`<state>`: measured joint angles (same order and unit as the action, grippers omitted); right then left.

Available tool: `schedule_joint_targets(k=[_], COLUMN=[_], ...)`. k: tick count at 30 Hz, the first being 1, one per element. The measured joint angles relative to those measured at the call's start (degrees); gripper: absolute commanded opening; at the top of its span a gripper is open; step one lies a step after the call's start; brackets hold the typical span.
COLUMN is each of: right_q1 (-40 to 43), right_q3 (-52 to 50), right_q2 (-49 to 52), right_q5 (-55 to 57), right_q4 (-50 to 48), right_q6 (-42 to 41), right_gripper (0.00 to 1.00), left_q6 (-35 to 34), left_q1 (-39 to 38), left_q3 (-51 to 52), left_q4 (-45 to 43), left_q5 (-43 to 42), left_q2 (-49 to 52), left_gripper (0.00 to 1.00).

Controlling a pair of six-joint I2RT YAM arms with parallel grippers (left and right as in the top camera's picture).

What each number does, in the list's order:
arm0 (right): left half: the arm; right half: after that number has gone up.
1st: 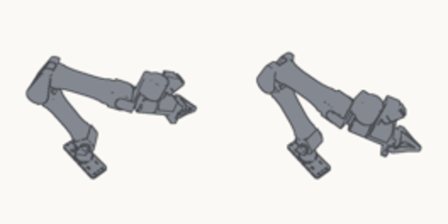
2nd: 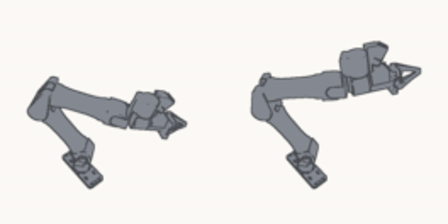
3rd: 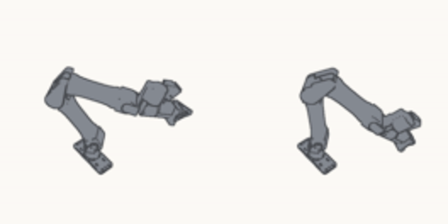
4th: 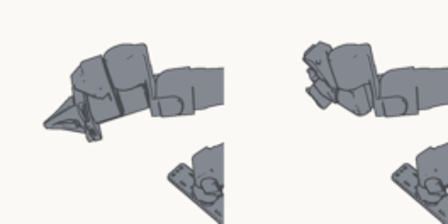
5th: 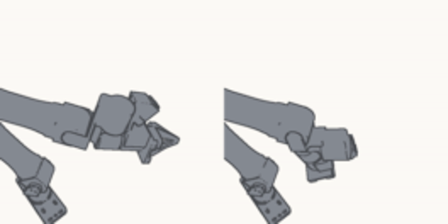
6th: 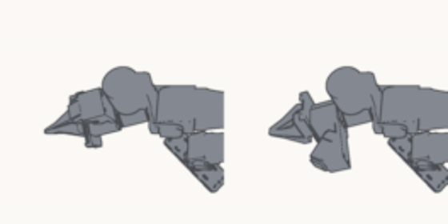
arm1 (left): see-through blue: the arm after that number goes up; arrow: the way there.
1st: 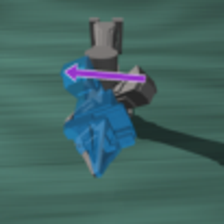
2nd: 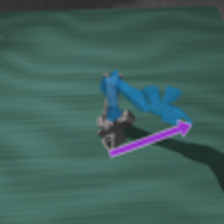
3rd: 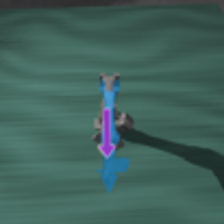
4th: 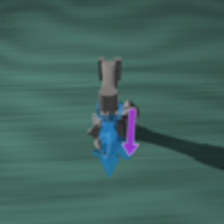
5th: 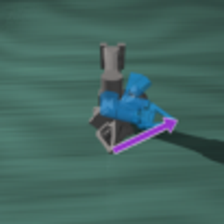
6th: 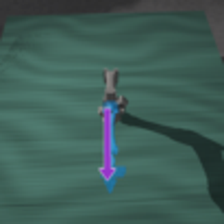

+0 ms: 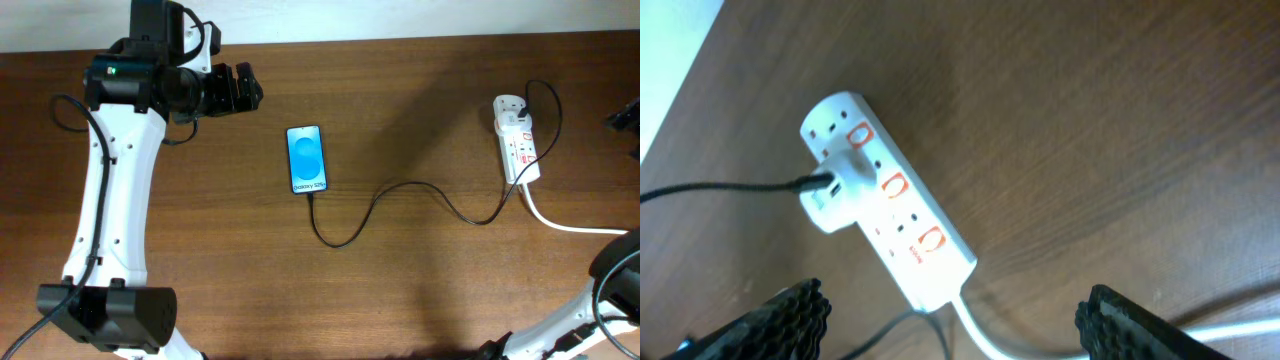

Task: Plug charger to phone and switch on socket
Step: 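Move the right gripper over the white power strip's switch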

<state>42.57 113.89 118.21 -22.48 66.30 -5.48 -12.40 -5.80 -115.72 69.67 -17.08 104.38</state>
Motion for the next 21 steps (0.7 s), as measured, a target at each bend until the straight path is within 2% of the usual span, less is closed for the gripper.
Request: schedule_joint_targets(k=[6,14,21], right_q1=[-0.8,-7.9,-7.9], right_q3=[0.0,0.0,0.0], right_q2=[2.6,5.7,10.0], right_q5=[-0.1,4.0,5.3], right_q4=[-1.0,-2.6,-3.8], right_q6=[1.3,-0.7,-2.1], right_gripper=[0.83,0.85,0.85], left_q6=[0.0,0.0,0.0], left_q1=[0.0,0.0,0.0], left_q3=[0.0,0.0,0.0], left_q4=[0.0,0.0,0.0], left_q5=[0.0,0.0,0.0], left_q2=[0.0,0.0,0.0], left_gripper=[0.99,0.99,0.99])
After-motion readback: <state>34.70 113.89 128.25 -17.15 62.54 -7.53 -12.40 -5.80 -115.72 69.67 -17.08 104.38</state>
